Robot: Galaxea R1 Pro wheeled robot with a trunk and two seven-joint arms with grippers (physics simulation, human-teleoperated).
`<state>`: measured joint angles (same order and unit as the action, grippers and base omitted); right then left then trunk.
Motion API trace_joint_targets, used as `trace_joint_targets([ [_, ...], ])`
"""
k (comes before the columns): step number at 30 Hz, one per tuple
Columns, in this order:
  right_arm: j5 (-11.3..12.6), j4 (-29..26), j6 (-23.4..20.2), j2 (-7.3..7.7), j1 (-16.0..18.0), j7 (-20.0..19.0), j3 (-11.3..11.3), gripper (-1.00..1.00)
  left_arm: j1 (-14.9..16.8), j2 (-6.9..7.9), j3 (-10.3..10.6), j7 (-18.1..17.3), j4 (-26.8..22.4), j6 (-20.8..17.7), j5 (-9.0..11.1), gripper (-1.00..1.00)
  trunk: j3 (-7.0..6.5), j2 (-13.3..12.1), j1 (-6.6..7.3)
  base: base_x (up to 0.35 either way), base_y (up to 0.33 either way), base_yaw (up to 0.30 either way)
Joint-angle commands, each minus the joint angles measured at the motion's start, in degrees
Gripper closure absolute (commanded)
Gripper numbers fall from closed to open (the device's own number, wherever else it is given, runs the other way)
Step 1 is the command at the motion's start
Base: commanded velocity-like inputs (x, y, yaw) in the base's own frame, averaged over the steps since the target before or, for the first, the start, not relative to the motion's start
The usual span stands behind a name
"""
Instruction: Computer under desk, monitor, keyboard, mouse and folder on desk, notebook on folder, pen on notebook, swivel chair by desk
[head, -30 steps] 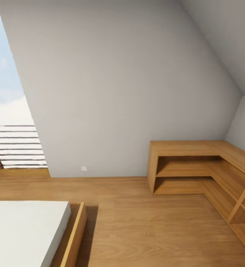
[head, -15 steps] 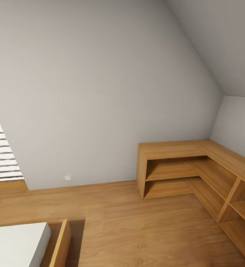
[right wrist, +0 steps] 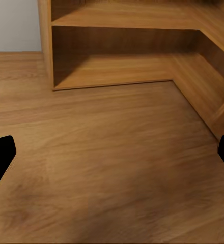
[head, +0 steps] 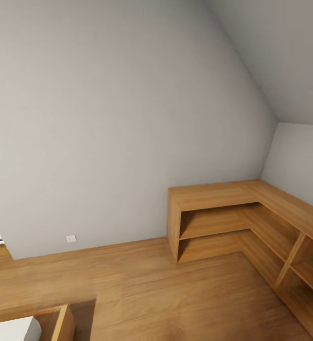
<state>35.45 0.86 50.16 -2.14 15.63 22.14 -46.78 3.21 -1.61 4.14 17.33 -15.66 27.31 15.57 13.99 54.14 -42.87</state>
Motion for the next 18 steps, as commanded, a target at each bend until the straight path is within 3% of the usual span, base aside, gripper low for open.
trace_joint_targets([
  [1,0.09,0.11,0.04,-0.11,0.04,0.44,-0.47,-1.00,0.04,0.02,0.47,0.31,0.02,0.19,0.43,-1.00,0.07,0.04,-0.04,0.329,0.000,-0.004],
  [18,0.04,0.23,0.03,-0.24,0.03,0.40,-0.42,-1.00,0.04,0.02,0.52,0.32,0.02,0.25,0.43,-1.00,0.07,0.04,-0.04,0.329,0.000,-0.001],
])
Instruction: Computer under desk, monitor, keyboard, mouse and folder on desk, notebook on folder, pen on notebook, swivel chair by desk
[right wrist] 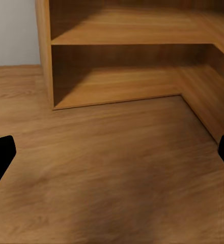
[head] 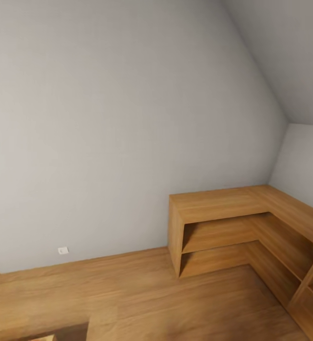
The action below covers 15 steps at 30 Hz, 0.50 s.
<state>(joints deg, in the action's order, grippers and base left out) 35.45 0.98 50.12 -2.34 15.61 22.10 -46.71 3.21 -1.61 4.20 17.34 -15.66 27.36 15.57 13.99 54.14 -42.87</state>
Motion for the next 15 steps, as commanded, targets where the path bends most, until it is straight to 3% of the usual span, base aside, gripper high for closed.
trace_joint_targets([
  [1,0.02,0.12,0.06,-0.04,0.05,0.42,-0.49,-1.00,0.04,0.02,0.46,0.30,0.02,0.18,0.43,-1.00,0.07,0.04,-0.04,0.329,0.000,-0.009],
  [5,-0.05,0.15,0.06,0.00,0.05,0.40,-0.49,-1.00,0.04,0.02,0.46,0.25,0.02,0.11,0.43,-1.00,0.07,0.04,-0.04,0.329,0.000,-0.133],
  [15,-0.11,0.16,0.06,0.05,0.05,0.33,-0.49,-1.00,0.04,0.02,0.42,0.24,0.02,-0.01,0.43,-1.00,0.07,0.04,-0.04,0.319,-0.001,-0.245],
])
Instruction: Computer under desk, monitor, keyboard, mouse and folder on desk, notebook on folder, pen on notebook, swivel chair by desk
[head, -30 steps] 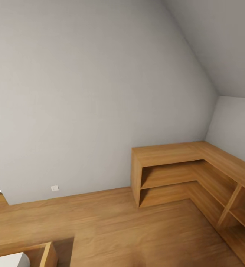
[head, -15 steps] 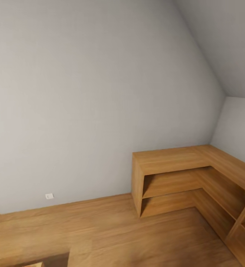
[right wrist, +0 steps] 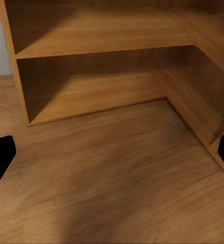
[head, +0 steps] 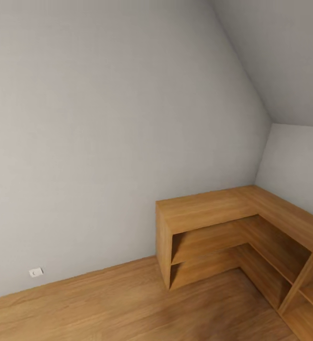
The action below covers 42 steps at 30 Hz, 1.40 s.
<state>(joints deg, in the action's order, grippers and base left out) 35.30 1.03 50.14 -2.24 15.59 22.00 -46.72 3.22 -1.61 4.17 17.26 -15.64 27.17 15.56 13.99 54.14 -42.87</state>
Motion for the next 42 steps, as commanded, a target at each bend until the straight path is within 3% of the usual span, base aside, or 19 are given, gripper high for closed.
trace_joint_targets([
  [1,0.04,0.11,0.05,-0.05,0.06,0.43,-0.48,-1.00,0.03,0.03,0.47,0.31,0.00,0.20,0.43,-1.00,0.08,0.04,-0.03,0.174,-0.010,-0.259],
  [10,0.04,0.11,0.05,-0.02,0.08,0.11,-0.55,-1.00,0.03,-0.02,0.49,0.31,0.00,0.20,0.42,-1.00,0.08,0.04,-0.03,0.054,-0.002,-0.264],
  [14,0.13,0.16,-0.13,0.10,0.07,-5.17,-0.40,-1.00,0.03,0.02,0.41,0.31,0.00,0.13,0.43,-1.00,0.08,0.04,-0.03,0.265,0.000,-0.268],
  [18,0.19,0.12,-1.23,0.12,0.07,-6.93,-0.33,-1.00,0.03,0.03,0.41,0.31,0.00,0.09,0.43,-1.00,0.08,0.04,-0.03,0.272,0.000,-0.268],
  [31,0.21,0.03,-2.47,0.13,0.10,-7.57,-0.31,-1.00,0.03,0.03,0.49,0.31,0.00,0.37,0.39,-1.00,0.08,0.04,-0.03,0.057,0.000,-0.268],
  [42,0.17,0.02,-3.14,0.13,0.10,-8.16,-0.36,-1.00,0.03,-0.06,0.49,0.31,0.00,0.78,0.26,-1.00,0.08,0.04,-0.03,0.225,0.000,-0.268],
])
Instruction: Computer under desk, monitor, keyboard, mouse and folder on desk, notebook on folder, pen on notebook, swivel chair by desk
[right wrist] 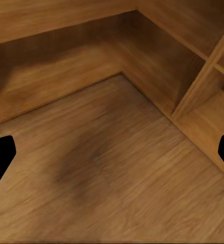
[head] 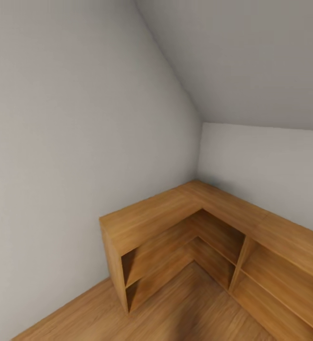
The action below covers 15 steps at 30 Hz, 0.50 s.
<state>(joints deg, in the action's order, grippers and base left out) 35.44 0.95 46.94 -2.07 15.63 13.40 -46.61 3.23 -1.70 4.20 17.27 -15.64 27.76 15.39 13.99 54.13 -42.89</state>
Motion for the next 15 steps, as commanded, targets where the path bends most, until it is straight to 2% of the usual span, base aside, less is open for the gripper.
trace_joint_targets([
  [1,0.00,0.10,-0.51,-0.04,0.06,0.20,-0.48,-1.00,0.02,0.03,0.46,0.31,-0.01,0.19,0.43,-1.00,0.08,0.05,-0.02,0.066,0.000,-0.268],
  [15,-0.11,0.01,-2.28,-0.04,0.03,-0.35,-0.56,-1.00,0.02,0.03,0.50,0.31,-0.01,0.10,0.47,-1.00,0.11,0.05,-0.02,0.014,0.000,-0.267],
])
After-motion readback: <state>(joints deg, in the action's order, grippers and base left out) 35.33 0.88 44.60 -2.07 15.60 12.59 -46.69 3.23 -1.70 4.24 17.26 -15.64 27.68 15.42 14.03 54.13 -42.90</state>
